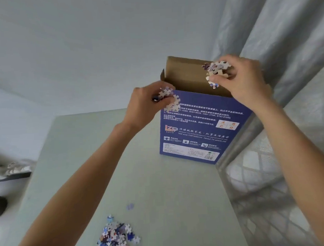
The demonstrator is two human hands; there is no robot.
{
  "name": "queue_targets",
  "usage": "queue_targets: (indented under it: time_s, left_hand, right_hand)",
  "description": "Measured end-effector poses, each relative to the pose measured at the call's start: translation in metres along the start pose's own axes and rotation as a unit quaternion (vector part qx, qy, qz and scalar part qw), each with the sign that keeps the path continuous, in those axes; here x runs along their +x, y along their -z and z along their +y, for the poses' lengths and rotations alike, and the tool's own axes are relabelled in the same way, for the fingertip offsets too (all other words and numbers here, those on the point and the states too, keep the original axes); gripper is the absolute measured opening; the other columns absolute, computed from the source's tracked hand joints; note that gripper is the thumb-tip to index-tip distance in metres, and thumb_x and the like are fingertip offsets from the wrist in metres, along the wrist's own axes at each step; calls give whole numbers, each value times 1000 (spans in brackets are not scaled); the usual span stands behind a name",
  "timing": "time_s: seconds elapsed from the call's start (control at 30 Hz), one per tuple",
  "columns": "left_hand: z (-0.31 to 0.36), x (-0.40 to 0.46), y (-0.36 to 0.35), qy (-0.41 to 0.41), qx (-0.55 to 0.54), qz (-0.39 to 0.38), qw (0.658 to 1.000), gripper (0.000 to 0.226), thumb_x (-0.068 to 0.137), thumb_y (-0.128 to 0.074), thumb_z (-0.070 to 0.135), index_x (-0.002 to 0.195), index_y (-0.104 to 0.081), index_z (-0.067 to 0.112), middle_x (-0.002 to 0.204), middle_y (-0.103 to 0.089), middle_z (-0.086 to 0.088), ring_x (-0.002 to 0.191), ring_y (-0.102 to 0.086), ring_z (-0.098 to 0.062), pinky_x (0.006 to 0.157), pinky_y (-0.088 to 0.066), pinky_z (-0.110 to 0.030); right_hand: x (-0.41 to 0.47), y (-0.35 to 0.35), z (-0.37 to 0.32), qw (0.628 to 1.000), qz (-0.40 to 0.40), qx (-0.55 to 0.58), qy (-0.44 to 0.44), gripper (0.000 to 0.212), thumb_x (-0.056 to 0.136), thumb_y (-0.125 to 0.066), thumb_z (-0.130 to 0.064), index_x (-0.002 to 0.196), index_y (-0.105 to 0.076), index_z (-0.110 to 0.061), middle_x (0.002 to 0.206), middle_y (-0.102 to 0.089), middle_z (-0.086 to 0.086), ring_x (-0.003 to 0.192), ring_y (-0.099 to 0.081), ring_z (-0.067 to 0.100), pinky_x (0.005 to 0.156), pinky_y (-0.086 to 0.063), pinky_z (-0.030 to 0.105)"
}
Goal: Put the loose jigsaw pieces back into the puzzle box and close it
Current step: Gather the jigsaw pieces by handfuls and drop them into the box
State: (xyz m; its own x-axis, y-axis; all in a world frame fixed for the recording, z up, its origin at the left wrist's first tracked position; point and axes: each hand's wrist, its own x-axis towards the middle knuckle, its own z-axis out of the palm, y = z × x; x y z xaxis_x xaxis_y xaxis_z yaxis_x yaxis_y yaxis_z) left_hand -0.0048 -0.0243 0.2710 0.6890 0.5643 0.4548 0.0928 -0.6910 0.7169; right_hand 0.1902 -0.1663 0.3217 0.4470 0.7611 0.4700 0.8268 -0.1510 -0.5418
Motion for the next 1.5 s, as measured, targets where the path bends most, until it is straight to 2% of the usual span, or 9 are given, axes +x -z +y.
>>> queue_targets:
  time_s: [0.1, 0.27, 0.37, 0.6, 0.87, 1.03, 1.23, 1.37, 1.5]
  left_hand:
    - [14, 50, -17, -71, 26, 21, 997, 25, 79, -69, 30, 99, -67, 16, 87, -71, 4, 76, -66, -13, 69, -52, -30]
    - [11, 97, -46, -179, 124, -9, 976, 22, 81, -67, 27, 100, -67, 16, 81, -71, 2, 69, -65, -18, 65, -44, -20]
    - [1, 109, -60, -223, 176, -60, 957, 20, 81, -66, 25, 98, -66, 14, 83, -71, 1, 71, -65, -21, 67, -46, -30]
    - [-13, 116, -74, -246, 236, -143, 929, 20, 89, -59, 27, 102, -63, 12, 85, -69, -5, 73, -63, -24, 61, -47, -32]
    - [-21, 104, -71, -282, 269, -137, 911, 50, 92, -26, 46, 96, -67, 18, 90, -65, 1, 74, -61, -20, 51, -46, -33]
    - [-20, 100, -69, -276, 258, -122, 918, 46, 94, -29, 43, 96, -67, 17, 90, -65, 1, 81, -59, -20, 57, -47, -33]
    - [-17, 52, -53, -327, 212, 53, 919, 18, 92, -54, 23, 87, -68, 13, 75, -67, 2, 68, -58, -18, 52, -46, -30]
    - [-39, -37, -30, -249, 154, 82, 952, 22, 92, -53, 22, 85, -71, 11, 70, -67, 3, 60, -56, -13, 53, -44, -24]
    - [-85, -143, 1, -55, 184, 42, 980, 20, 89, -53, 25, 85, -71, 18, 69, -65, 10, 59, -56, -8, 53, -47, -25]
  right_hand:
    - [23, 1, 32, 995, -27, -87, 39, 25, 80, -72, -20, 101, -65, -10, 92, -68, 8, 80, -63, 24, 73, -52, 41]
    - [24, -4, 56, 989, -104, -96, 34, 29, 80, -73, -23, 105, -65, -11, 93, -67, 5, 82, -61, 22, 75, -50, 37]
    - [21, -6, 63, 986, -136, -95, -2, 28, 81, -69, -36, 103, -67, -20, 89, -68, 3, 79, -62, 21, 72, -51, 36]
    - [19, -6, 72, 985, -151, -84, -23, 7, 85, -65, -34, 88, -70, -31, 84, -67, -9, 79, -61, 10, 77, -52, 37]
    - [10, -6, 64, 984, -109, -143, -5, 10, 82, -67, -40, 86, -69, -31, 79, -65, -15, 72, -61, 5, 67, -49, 25]
    - [6, -5, 60, 983, -42, -176, 30, 16, 87, -60, -38, 87, -67, -24, 81, -68, -9, 69, -62, 11, 62, -51, 30]
    - [-40, -35, 26, 967, 115, -136, 184, 18, 95, -53, -19, 96, -69, -12, 87, -69, 0, 75, -65, 15, 61, -53, 27]
    - [-107, -106, 7, 983, 28, -64, 170, 12, 90, -59, -17, 95, -69, -13, 88, -70, -2, 77, -65, 15, 62, -52, 25]
    - [-180, -189, -8, 985, -150, -2, 89, 18, 87, -57, -15, 101, -69, -16, 96, -68, -4, 87, -64, 15, 68, -55, 31]
